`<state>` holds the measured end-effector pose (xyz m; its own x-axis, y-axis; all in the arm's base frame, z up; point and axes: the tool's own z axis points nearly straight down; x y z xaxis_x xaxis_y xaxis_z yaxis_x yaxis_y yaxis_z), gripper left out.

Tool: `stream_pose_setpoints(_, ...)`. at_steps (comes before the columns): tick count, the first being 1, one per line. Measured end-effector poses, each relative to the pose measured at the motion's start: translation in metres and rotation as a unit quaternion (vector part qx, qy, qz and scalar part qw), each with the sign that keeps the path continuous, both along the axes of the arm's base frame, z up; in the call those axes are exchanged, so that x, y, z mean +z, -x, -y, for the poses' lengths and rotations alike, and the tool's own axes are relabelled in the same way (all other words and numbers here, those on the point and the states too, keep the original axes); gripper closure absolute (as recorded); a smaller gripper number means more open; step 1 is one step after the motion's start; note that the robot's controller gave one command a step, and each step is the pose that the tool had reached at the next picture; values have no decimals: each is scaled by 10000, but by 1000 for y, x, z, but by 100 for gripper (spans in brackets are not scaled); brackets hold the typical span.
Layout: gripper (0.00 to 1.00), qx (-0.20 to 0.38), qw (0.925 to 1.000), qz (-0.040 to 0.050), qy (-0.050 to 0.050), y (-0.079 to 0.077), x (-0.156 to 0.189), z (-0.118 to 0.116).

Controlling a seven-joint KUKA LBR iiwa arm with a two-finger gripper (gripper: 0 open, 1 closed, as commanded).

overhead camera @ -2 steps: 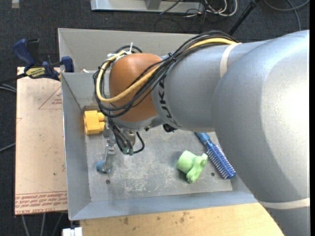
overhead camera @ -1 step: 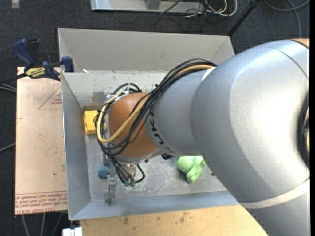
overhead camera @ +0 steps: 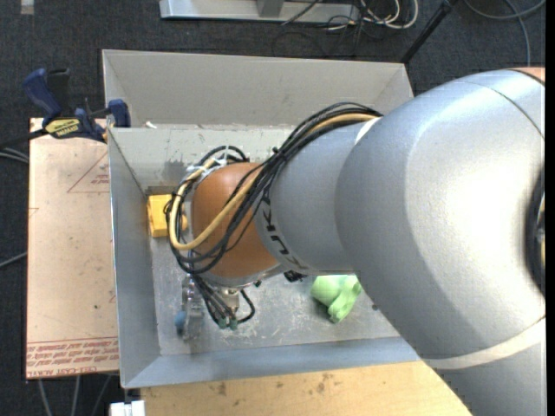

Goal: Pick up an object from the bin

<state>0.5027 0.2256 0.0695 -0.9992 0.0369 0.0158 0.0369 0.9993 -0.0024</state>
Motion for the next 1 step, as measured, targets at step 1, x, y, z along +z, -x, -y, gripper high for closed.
stream_pose_setpoints(1,100,107,9999,125,-36,-14,147,-11)
